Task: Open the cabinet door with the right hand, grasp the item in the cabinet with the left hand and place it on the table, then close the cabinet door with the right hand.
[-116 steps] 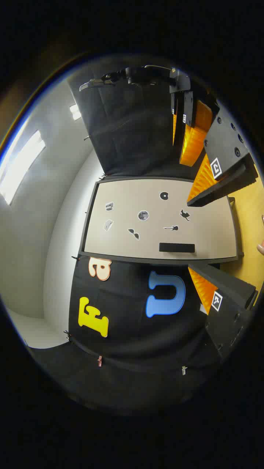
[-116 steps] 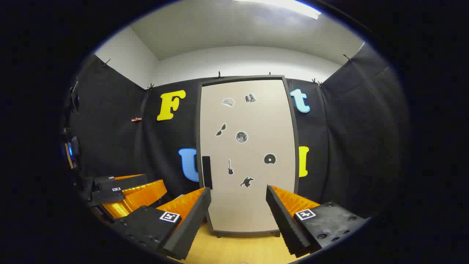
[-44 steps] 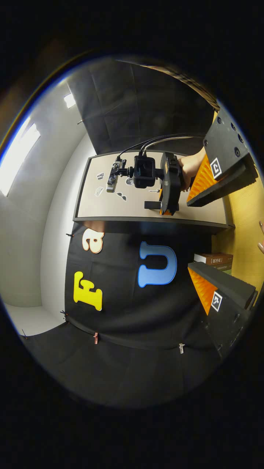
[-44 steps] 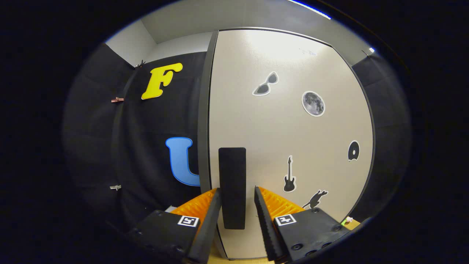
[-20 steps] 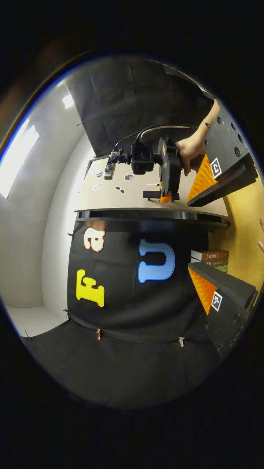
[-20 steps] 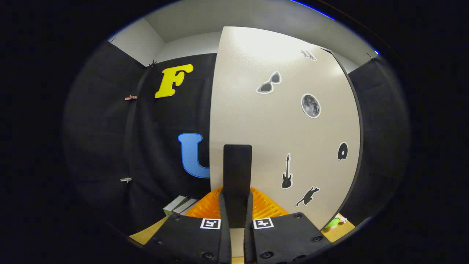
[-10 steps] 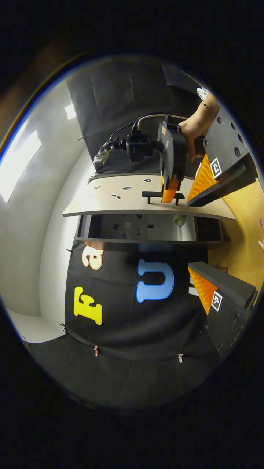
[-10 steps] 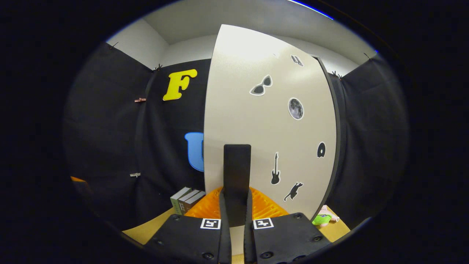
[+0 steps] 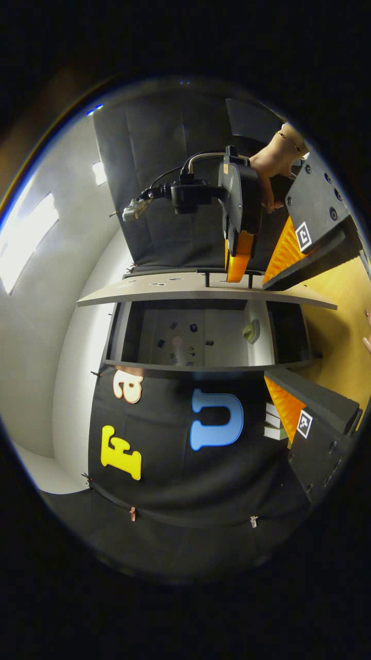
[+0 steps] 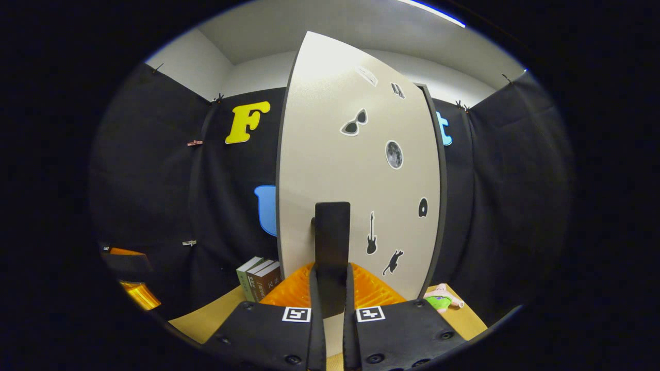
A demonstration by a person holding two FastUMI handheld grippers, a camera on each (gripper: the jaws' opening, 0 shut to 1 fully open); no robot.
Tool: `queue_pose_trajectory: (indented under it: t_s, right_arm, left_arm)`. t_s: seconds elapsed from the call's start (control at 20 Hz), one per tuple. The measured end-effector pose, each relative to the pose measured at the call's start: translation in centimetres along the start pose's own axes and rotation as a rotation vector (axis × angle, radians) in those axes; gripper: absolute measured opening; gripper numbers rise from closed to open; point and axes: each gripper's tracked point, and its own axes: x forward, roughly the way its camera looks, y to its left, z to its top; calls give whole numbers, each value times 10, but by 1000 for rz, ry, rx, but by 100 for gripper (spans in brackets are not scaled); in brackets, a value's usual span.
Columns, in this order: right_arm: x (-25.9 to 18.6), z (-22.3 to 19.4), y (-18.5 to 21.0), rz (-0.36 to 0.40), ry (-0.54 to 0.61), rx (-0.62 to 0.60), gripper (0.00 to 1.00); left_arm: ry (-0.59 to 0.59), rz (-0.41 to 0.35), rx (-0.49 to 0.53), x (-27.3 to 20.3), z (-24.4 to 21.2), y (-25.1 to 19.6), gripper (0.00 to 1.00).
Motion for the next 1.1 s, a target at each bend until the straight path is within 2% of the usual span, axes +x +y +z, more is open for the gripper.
queue_pose_trajectory:
  t_s: [0.3,0.5,0.7,0.85,0.9,1.1]
  right_arm:
    - [-31,5,-39,-84,1,30,17]
    - [-41,7,-58,-120,-3,28,16]
    - [-51,9,-86,-160,1,41,15]
    - [-70,14,-106,-196,5,24,15]
    - [-62,11,-115,-202,5,13,8]
    - [-70,10,-154,-182,21,-44,8]
  left_arm:
    - [13,-129,-24,17,-7,-44,96]
    - [17,-178,-4,21,-9,-68,96]
    - [40,-200,-10,25,-16,-84,96]
    - [49,-187,-15,34,-19,-93,95]
    - [46,-177,-21,38,-19,-98,95]
    - [35,-141,-45,64,-15,-125,95]
